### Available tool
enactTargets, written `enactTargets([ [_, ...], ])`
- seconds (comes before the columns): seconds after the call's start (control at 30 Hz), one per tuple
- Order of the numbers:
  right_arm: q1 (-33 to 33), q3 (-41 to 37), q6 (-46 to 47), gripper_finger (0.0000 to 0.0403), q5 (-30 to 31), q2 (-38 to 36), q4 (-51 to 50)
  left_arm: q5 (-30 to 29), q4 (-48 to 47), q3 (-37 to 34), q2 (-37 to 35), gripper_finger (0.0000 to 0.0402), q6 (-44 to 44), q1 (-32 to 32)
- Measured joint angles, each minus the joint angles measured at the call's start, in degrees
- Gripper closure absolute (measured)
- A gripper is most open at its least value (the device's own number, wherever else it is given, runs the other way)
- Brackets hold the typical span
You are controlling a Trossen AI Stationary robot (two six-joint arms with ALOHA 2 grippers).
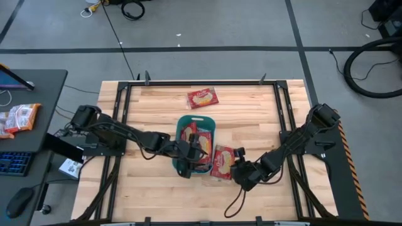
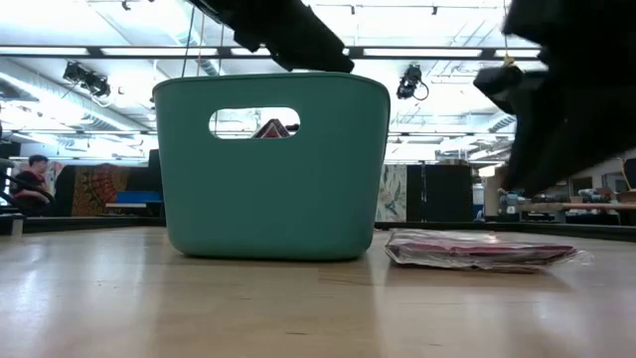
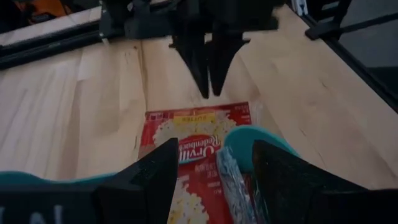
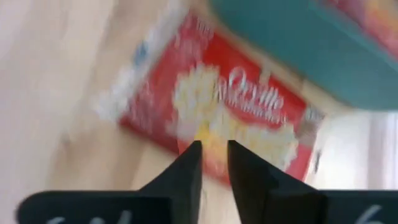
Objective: Sort popcorn bags into baskets
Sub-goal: Put the red popcorn bag into the green bin
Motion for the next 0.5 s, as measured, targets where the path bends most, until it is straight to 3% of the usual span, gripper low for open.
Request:
enactTargets([
  [0.23, 0.38, -0.04, -10.9, 0.0263, 0.37, 4.43, -1.44, -0.02, -0.42, 0.09, -0.21, 0.0193, 0.68, 0.01],
  [0.37, 1.16, -0.04, -13.67, 0.0252, 8.03, 6.99, -1.85, -0.04, -1.53, 0.07, -0.21, 0.0193, 2.2, -0.27],
  [0.5, 1.85, -0.04, -13.35, 0.0252, 8.94, 7.08, -3.52, -0.05, -2.65, 0.07, -0.21, 0.0193, 2.5, -0.63],
])
